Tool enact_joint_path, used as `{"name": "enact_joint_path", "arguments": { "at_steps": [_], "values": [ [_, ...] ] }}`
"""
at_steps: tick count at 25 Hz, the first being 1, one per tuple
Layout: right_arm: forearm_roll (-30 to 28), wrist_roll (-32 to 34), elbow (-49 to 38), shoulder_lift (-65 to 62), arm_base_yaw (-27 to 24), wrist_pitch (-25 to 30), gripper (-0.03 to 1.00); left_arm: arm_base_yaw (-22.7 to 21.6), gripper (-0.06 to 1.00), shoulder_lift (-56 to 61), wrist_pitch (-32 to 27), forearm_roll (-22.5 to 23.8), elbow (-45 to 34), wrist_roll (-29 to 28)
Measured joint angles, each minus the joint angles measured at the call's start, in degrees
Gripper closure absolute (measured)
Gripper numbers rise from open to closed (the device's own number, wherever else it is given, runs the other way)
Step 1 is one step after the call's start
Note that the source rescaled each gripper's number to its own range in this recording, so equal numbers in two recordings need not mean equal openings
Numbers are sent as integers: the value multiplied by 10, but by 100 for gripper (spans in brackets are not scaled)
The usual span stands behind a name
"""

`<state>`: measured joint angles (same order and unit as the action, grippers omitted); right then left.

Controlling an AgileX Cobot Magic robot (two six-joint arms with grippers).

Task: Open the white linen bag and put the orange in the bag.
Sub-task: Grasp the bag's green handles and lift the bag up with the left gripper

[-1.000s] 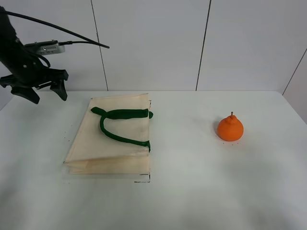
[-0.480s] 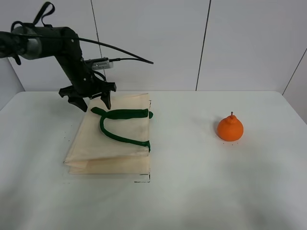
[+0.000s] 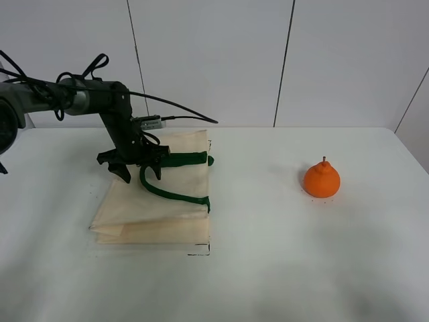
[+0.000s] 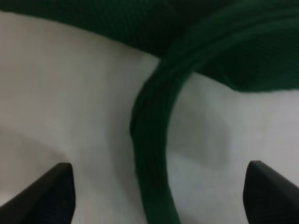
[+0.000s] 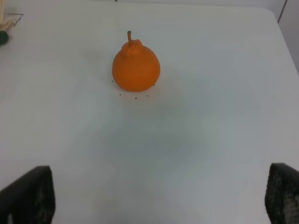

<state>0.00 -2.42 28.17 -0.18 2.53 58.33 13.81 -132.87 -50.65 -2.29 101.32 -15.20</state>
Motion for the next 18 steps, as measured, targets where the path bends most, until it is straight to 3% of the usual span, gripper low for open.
{"name": "enact_joint_path", "arguments": {
  "at_steps": [4, 7, 12, 13, 18],
  "values": [
    [0, 0, 0, 0, 0, 0, -3, 0, 5, -18, 7, 1, 0, 0],
    [0, 0, 0, 0, 0, 0, -3, 0, 21, -18, 7, 1, 0, 0],
    [0, 0, 0, 0, 0, 0, -3, 0, 84, -18, 4, 1, 0, -1],
    [0, 0, 0, 0, 0, 0, -3, 0, 92, -18, 4, 1, 0, -1],
    [0, 0, 0, 0, 0, 0, -3, 0, 94, 5, -18, 11, 11, -1]
  ]
}}
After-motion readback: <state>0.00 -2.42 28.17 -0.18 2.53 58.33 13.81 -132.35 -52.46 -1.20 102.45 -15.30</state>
